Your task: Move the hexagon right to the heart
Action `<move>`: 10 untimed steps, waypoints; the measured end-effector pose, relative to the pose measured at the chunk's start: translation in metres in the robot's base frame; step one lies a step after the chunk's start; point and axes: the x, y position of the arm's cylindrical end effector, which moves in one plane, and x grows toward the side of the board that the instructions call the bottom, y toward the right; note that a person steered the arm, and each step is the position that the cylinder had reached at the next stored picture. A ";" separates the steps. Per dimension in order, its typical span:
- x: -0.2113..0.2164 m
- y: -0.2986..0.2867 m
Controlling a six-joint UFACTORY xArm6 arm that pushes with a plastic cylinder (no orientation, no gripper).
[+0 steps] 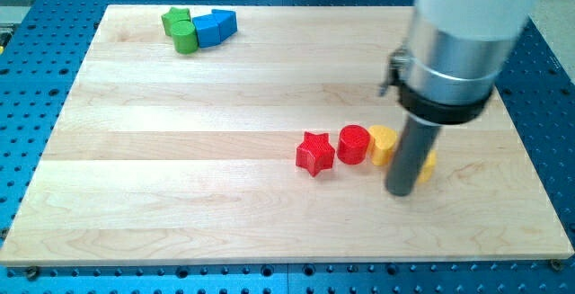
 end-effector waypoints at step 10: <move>-0.023 0.038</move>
